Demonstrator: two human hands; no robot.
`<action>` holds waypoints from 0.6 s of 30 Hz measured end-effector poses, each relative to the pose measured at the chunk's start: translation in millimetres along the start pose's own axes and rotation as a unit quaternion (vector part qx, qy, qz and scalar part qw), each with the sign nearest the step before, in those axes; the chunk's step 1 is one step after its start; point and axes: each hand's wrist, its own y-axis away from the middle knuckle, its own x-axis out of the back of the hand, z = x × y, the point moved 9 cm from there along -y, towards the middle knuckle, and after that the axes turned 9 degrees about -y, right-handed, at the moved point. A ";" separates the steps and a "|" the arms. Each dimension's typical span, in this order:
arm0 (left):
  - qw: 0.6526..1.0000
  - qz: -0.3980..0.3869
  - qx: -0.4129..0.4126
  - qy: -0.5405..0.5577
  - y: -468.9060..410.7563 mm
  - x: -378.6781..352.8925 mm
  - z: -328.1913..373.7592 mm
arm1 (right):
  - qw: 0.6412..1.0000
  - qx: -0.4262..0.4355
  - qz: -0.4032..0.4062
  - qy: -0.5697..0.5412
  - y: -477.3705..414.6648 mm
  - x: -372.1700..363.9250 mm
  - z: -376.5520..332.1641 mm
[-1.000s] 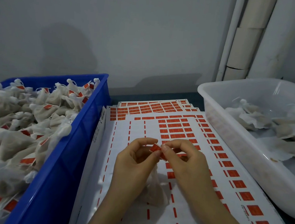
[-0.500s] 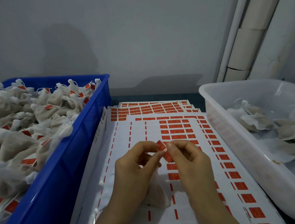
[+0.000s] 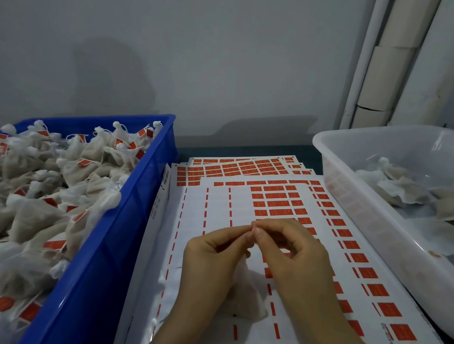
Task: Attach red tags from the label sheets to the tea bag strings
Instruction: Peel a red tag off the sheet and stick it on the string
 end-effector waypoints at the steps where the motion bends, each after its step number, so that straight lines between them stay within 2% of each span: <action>1: 1.000 0.004 0.009 0.008 -0.6 0.8 -1.5 | 1.000 0.008 0.002 0.003 -0.2 -0.3 -2.2; 3: 0.999 0.011 0.030 0.032 -1.5 1.6 -5.1 | 1.000 0.011 0.009 0.001 -1.5 0.4 -3.2; 9: 0.990 0.010 0.099 0.102 -2.0 2.0 -16.2 | 0.997 -0.059 -0.014 -0.054 -2.6 -3.4 11.9; 18: 0.989 0.006 0.084 0.124 -1.0 1.1 -7.9 | 0.988 -0.101 0.017 -0.118 -2.1 1.4 21.2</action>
